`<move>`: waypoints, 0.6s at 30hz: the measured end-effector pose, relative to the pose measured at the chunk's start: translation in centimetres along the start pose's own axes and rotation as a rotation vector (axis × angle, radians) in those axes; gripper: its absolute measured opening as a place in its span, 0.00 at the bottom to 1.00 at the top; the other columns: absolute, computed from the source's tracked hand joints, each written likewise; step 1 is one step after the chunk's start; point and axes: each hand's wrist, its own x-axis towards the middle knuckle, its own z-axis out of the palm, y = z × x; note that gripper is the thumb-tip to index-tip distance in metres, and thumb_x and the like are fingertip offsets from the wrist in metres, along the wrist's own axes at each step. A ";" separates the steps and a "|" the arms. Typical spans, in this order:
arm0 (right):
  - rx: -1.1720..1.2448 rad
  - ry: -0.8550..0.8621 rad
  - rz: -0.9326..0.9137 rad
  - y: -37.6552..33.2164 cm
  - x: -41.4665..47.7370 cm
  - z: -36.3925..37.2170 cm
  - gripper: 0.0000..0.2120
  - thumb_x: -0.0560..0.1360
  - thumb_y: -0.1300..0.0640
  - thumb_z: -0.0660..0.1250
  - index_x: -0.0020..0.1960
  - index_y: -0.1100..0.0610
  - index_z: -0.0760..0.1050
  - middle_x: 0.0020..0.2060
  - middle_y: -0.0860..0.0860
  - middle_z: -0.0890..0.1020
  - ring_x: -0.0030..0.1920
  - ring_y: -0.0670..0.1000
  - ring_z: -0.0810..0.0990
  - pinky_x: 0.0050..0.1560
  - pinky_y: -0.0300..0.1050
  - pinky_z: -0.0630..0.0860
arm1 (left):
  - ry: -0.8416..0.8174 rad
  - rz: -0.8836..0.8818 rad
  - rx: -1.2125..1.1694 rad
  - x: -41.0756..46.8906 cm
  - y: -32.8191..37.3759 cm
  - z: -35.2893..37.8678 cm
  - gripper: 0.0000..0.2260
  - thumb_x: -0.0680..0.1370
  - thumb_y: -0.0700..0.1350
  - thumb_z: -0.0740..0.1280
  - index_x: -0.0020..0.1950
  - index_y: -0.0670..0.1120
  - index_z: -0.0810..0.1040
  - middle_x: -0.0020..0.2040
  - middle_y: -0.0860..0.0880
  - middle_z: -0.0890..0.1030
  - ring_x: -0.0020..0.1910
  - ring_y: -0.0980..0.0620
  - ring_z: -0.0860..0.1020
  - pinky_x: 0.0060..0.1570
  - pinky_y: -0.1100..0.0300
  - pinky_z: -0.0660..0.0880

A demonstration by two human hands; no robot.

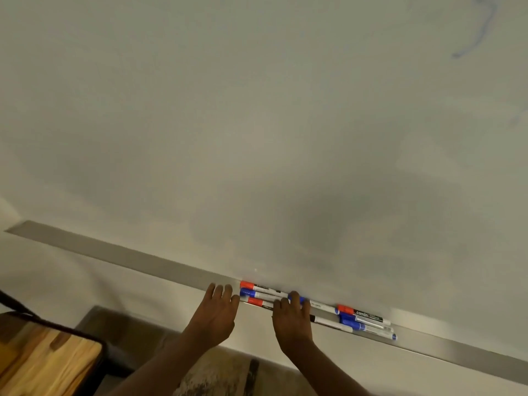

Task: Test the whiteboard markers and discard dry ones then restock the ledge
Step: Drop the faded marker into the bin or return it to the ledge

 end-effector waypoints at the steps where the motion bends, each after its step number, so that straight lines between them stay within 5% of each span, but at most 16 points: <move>1: -0.002 0.007 0.008 0.0 0.1 0.0 0.20 0.71 0.59 0.72 0.60 0.61 0.74 0.56 0.61 0.78 0.65 0.66 0.68 0.62 0.67 0.64 | -0.012 0.002 0.003 0.1 0.1 -0.1 0.24 0.81 0.49 0.58 0.75 0.44 0.59 0.76 0.39 0.57 0.75 0.38 0.57 0.73 0.42 0.47; 3: 0.001 0.008 0.034 0.2 0.2 -0.1 0.18 0.73 0.62 0.68 0.62 0.62 0.71 0.58 0.62 0.76 0.65 0.66 0.67 0.63 0.65 0.63 | -0.027 -0.003 -0.008 0.2 0.3 -0.2 0.24 0.81 0.50 0.58 0.76 0.44 0.59 0.77 0.40 0.57 0.75 0.39 0.57 0.73 0.42 0.46; 6: 0.030 -0.021 0.101 0.5 0.1 -1.4 0.16 0.63 0.61 0.77 0.49 0.60 0.78 0.45 0.61 0.80 0.54 0.64 0.73 0.53 0.64 0.71 | 0.000 -0.040 -0.055 0.4 0.6 -0.2 0.24 0.79 0.50 0.62 0.74 0.45 0.64 0.75 0.40 0.63 0.73 0.38 0.62 0.73 0.40 0.53; 9: 0.103 0.077 0.129 0.5 -0.1 -1.7 0.16 0.52 0.62 0.81 0.36 0.57 0.79 0.34 0.56 0.80 0.46 0.61 0.76 0.40 0.60 0.74 | 0.052 -0.018 -0.123 0.5 0.8 -1.0 0.25 0.63 0.53 0.77 0.58 0.45 0.81 0.57 0.42 0.81 0.53 0.42 0.80 0.60 0.43 0.72; 11: 0.144 0.208 0.111 0.4 -0.5 -2.8 0.15 0.52 0.61 0.81 0.36 0.53 0.80 0.32 0.53 0.79 0.46 0.60 0.77 0.40 0.56 0.73 | 0.172 0.028 -0.171 0.8 1.1 -1.8 0.28 0.58 0.54 0.79 0.54 0.43 0.82 0.51 0.42 0.82 0.48 0.43 0.81 0.52 0.44 0.77; 18: 0.209 0.739 -0.014 1.7 -2.6 -10.8 0.08 0.58 0.56 0.74 0.35 0.50 0.77 0.30 0.47 0.75 0.50 0.55 0.72 0.47 0.49 0.64 | 0.645 0.155 -0.109 2.8 3.2 -10.6 0.21 0.68 0.45 0.57 0.57 0.38 0.75 0.50 0.39 0.82 0.49 0.41 0.79 0.53 0.46 0.70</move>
